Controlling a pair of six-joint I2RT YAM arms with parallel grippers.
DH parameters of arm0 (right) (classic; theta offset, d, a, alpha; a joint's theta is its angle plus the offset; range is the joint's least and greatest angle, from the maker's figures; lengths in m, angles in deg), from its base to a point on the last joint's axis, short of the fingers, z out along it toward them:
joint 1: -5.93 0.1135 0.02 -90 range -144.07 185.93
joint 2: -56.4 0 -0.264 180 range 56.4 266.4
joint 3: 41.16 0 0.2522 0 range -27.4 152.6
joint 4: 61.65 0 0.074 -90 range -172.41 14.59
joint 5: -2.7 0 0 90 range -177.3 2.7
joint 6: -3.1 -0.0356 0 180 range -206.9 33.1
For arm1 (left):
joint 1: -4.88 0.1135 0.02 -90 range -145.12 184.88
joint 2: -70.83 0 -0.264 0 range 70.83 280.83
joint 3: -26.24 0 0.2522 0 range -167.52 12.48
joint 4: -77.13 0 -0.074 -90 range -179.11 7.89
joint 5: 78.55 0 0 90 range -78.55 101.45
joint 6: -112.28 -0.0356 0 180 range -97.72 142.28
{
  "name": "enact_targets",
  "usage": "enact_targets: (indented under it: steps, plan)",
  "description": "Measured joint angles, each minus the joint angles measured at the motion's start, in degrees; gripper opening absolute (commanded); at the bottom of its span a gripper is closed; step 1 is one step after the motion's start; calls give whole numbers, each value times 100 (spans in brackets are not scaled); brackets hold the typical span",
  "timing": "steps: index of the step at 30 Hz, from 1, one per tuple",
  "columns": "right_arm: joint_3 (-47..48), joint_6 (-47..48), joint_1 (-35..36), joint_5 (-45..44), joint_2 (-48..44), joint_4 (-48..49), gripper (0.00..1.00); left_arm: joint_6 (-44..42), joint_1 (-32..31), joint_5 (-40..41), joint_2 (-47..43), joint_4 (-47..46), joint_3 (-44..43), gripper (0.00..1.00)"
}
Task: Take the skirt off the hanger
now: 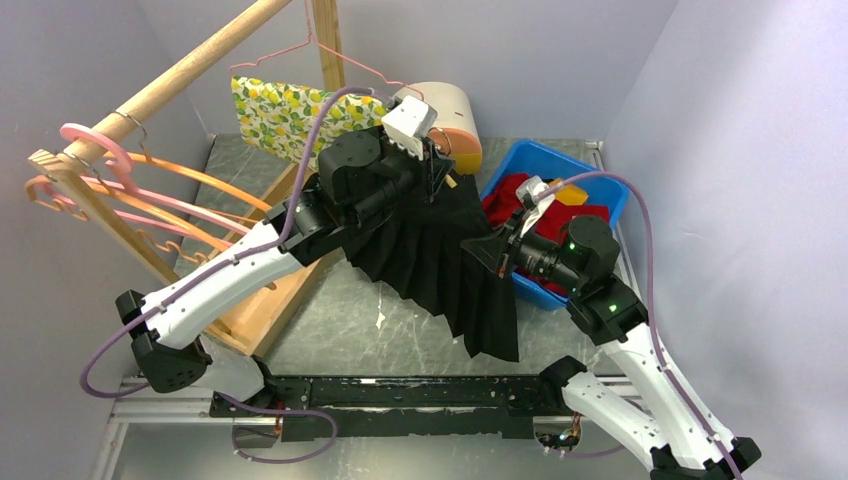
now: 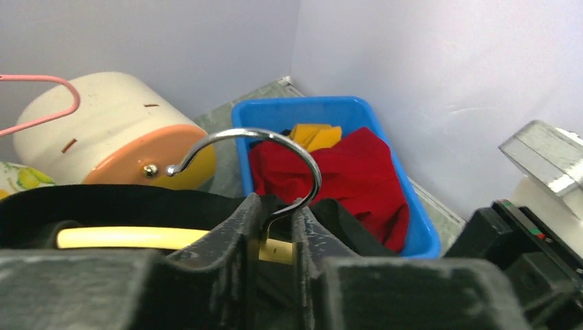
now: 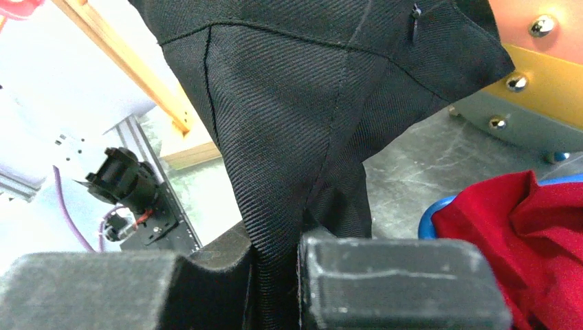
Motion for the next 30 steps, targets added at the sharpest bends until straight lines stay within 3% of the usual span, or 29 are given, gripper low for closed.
enact_targets:
  steps: [3, 6, 13, 26, 30]
  plan:
    - [68, -243, -7, -15, 24, -55, 4, -442, -15, 153, 0, -166, 131, 7]
    - [398, -372, -9, -74, 229, -466, 26, -754, -24, 343, 0, -372, 278, 7]
    - [1198, -278, -4, -601, 352, -1364, 52, -892, 70, 1239, -127, -662, 540, 7]
    - [863, -264, -4, -1078, 85, -1974, 53, -1045, 85, 1888, -518, -802, 590, 7]
    - [820, -262, -4, -1215, 35, -1985, 37, -1189, 85, 2052, -533, -879, 590, 7]
